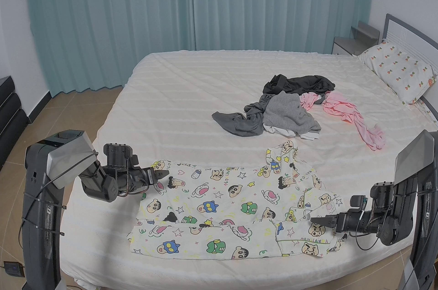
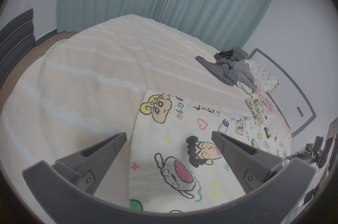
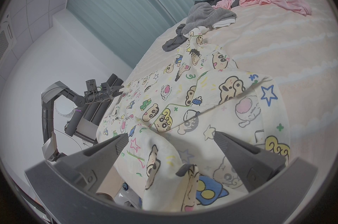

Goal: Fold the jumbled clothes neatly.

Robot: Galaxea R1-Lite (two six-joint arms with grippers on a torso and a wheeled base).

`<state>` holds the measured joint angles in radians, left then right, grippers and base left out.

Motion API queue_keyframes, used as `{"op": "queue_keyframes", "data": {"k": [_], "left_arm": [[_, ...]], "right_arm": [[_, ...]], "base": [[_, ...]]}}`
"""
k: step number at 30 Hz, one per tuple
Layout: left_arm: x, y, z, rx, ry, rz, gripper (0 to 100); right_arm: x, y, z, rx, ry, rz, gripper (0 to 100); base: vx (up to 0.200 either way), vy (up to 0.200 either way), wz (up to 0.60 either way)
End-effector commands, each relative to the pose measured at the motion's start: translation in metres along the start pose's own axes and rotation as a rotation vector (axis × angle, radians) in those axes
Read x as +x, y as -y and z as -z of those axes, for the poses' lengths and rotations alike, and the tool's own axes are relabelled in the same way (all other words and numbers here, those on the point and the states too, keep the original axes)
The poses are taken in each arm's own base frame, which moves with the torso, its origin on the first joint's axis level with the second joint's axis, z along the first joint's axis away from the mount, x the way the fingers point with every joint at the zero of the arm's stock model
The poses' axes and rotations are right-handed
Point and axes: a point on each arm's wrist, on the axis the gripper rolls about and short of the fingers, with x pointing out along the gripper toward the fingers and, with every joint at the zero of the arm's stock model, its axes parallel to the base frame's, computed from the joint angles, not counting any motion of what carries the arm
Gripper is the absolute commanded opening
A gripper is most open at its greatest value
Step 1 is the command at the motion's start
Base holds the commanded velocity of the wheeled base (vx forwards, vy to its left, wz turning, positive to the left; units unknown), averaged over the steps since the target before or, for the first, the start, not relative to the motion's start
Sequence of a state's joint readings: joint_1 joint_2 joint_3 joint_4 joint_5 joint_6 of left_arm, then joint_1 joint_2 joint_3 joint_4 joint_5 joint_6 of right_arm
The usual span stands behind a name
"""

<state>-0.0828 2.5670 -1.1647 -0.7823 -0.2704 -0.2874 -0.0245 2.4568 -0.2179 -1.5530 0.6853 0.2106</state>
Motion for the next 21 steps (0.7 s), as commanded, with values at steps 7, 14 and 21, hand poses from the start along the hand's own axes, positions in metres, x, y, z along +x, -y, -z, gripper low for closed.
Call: {"op": "queue_keyframes", "data": {"k": [7,14,21], "left_arm": [[-0.013,0.001,0.003,-0.029,-0.026,-0.013,100],[-0.017,0.004,0.001,-0.041,-0.019,-0.016,100],[-0.015,0.003,0.002,-0.04,-0.012,-0.025,100]], "right_arm": [[0.001,0.0,-0.001,-0.006,0.007,-0.002,100],[0.0,0.0,-0.001,-0.005,0.006,-0.002,100],[0.0,0.0,-0.001,-0.006,0.005,-0.003,100]], "base": [[0.0,0.0,0.0],[0.114,0.0,0.0],[0.2,0.0,0.0]]}}
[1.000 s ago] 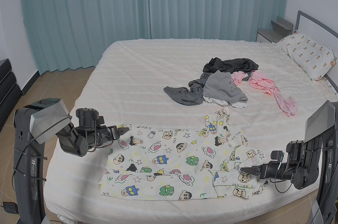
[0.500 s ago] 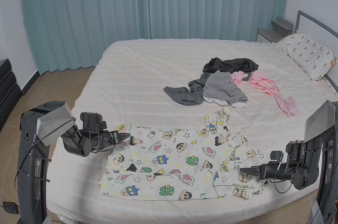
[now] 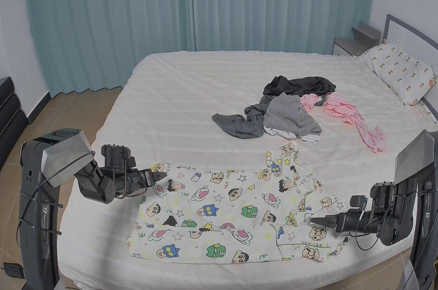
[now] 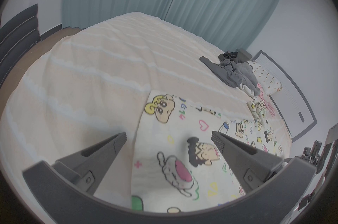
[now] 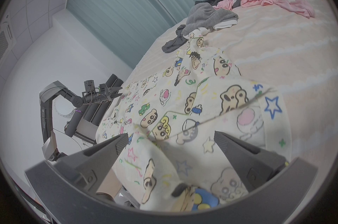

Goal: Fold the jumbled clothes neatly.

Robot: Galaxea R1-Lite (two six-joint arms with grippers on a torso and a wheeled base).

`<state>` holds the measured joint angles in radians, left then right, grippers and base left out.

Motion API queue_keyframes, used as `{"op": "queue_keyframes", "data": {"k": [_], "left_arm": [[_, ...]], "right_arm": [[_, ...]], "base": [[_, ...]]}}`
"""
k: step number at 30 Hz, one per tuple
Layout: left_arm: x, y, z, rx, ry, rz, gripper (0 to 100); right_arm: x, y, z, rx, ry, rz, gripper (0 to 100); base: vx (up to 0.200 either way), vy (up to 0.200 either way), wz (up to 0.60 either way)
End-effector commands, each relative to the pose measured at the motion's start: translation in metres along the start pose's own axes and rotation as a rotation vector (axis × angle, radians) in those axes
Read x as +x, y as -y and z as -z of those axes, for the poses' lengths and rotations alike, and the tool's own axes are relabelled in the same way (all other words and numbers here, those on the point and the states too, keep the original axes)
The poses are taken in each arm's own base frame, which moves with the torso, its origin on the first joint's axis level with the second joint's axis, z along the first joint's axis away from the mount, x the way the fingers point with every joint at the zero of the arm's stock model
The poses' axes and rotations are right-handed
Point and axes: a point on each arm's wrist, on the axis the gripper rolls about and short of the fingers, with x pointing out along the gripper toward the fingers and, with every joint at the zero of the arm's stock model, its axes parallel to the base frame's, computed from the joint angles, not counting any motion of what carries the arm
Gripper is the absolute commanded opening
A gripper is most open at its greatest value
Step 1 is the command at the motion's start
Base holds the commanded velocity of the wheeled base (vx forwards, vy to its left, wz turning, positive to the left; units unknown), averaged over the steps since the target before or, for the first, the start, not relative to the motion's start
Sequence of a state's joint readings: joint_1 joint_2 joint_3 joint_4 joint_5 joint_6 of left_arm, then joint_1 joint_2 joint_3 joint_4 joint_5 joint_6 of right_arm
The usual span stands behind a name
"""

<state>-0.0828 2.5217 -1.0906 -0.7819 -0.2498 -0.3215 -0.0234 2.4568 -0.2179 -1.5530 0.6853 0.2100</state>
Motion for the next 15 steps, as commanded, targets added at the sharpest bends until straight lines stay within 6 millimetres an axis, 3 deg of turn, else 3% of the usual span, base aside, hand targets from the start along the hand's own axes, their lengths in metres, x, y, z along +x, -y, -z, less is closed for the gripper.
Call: {"op": "queue_keyframes", "data": {"k": [1,15], "left_arm": [[-0.001,0.001,-0.002,0.002,0.009,0.003,100],[-0.006,-0.007,0.012,0.074,-0.032,-0.004,100]], "right_arm": [[0.0,0.0,-0.001,-0.005,0.006,-0.002,100],[0.001,-0.001,-0.001,-0.008,0.005,-0.004,100]], "base": [[0.2,0.0,0.0],[0.0,0.0,0.0]]}}
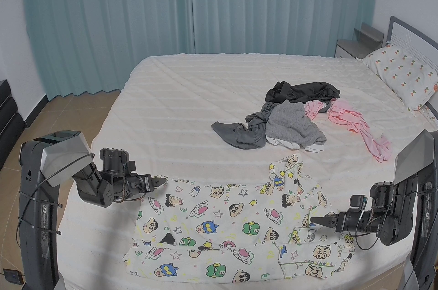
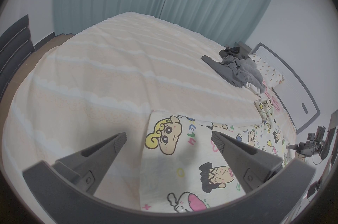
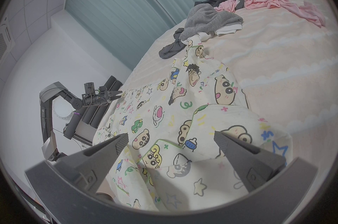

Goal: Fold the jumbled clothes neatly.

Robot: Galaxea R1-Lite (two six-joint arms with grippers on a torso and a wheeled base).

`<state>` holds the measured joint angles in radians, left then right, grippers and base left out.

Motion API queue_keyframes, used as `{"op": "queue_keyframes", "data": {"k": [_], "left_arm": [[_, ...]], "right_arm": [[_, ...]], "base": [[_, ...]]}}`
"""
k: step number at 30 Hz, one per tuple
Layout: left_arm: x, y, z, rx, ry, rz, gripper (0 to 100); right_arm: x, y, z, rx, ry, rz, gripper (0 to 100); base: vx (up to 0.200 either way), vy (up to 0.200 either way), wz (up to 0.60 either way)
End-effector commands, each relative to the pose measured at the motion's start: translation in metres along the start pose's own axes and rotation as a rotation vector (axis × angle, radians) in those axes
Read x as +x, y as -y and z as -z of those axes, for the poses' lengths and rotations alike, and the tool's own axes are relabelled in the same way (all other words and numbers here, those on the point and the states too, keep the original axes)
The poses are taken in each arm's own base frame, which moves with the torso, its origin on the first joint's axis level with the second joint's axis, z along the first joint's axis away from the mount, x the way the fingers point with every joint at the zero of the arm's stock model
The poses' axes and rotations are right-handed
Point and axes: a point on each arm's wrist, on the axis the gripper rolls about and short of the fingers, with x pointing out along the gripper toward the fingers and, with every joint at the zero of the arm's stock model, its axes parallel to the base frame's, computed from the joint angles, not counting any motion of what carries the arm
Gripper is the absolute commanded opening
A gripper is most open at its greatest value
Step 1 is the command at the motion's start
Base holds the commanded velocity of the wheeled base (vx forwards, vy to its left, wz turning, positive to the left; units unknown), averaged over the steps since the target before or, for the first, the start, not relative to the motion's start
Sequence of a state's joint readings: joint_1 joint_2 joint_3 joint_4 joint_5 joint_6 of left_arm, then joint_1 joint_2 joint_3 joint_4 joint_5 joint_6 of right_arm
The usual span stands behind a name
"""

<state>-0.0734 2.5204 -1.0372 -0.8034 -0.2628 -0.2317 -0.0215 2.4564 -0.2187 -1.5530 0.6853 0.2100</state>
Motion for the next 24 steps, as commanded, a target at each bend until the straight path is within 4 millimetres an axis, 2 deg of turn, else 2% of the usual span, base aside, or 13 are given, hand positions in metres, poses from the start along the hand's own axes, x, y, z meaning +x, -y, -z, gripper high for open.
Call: {"op": "queue_keyframes", "data": {"k": [1,13,14,21,24], "left_arm": [[-0.001,-0.001,0.001,-0.003,-0.003,-0.002,100],[0.001,0.006,0.01,-0.009,-0.093,0.054,100],[0.001,0.007,0.01,-0.008,-0.095,0.055,0],[0.002,0.006,0.01,-0.016,-0.098,0.062,0],[0.002,0.005,0.01,-0.016,-0.085,0.061,0]], "right_arm": [[0.0,0.0,-0.001,-0.006,0.005,-0.003,100],[0.001,0.0,-0.002,-0.012,0.011,-0.004,100],[0.001,0.0,-0.002,-0.012,0.011,-0.004,100],[-0.002,-0.004,-0.011,-0.031,0.045,-0.009,100],[-0.003,-0.008,-0.032,-0.045,0.133,0.034,100]], "base": [[0.0,0.0,0.0],[0.0,0.0,0.0],[0.0,0.0,0.0],[0.0,0.0,0.0],[0.0,0.0,0.0]]}}
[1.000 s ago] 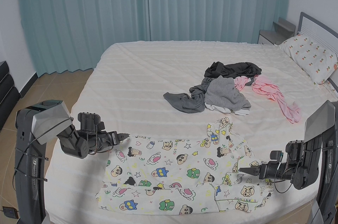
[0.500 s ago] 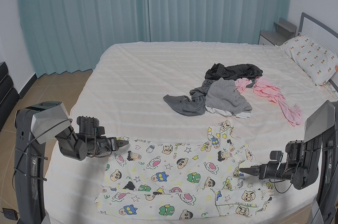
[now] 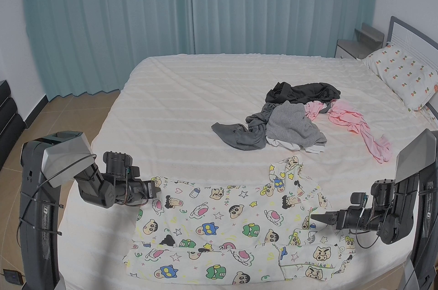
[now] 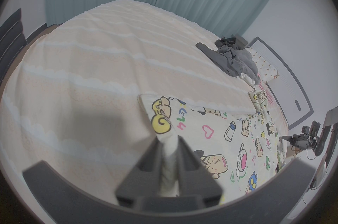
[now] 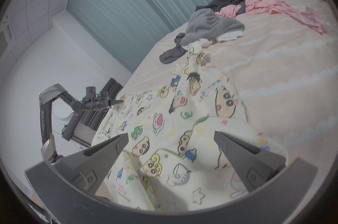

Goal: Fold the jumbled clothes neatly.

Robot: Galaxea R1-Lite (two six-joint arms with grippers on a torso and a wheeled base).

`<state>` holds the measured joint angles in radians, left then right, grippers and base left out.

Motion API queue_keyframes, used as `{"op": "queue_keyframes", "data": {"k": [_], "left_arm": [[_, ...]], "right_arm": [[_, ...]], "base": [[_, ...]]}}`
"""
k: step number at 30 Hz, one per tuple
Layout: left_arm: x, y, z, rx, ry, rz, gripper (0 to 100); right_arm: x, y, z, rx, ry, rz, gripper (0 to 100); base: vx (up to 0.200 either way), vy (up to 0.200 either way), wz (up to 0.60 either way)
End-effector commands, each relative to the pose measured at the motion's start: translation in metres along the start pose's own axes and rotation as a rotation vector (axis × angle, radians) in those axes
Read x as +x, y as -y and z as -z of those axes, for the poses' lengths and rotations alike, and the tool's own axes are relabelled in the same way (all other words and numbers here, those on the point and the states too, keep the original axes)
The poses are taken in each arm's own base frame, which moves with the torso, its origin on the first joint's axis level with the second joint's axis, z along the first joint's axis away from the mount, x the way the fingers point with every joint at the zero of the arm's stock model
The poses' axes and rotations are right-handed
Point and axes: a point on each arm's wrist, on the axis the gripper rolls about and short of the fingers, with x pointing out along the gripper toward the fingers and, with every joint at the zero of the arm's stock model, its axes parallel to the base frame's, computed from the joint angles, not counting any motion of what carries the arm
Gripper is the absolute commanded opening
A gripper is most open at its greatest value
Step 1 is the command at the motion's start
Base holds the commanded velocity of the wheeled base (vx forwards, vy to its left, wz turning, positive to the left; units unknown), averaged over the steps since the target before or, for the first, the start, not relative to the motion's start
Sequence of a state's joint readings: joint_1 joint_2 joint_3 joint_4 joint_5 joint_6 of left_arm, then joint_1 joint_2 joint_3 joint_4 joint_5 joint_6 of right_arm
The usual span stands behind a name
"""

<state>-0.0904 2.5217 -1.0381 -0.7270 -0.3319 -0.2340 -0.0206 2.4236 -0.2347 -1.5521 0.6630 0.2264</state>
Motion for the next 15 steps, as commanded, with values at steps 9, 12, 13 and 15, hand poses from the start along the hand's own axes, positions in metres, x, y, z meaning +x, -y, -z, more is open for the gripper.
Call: {"op": "queue_keyframes", "data": {"k": [9,12,13,15], "left_arm": [[-0.004,-0.001,-0.005,-0.02,0.092,-0.024,0],[-0.005,-0.003,-0.004,-0.021,0.132,-0.065,0],[-0.005,-0.003,-0.004,-0.021,0.132,-0.065,0],[-0.008,-0.004,-0.003,-0.026,0.144,-0.072,0]], "right_arm": [[0.043,0.019,-0.058,0.032,0.15,0.162,100],[0.065,0.037,-0.062,0.04,0.151,0.206,100],[0.065,0.037,-0.062,0.04,0.151,0.206,100],[0.082,0.048,-0.066,0.043,0.153,0.24,100]], "base": [[0.0,0.0,0.0],[0.0,0.0,0.0],[0.0,0.0,0.0],[0.0,0.0,0.0]]}}
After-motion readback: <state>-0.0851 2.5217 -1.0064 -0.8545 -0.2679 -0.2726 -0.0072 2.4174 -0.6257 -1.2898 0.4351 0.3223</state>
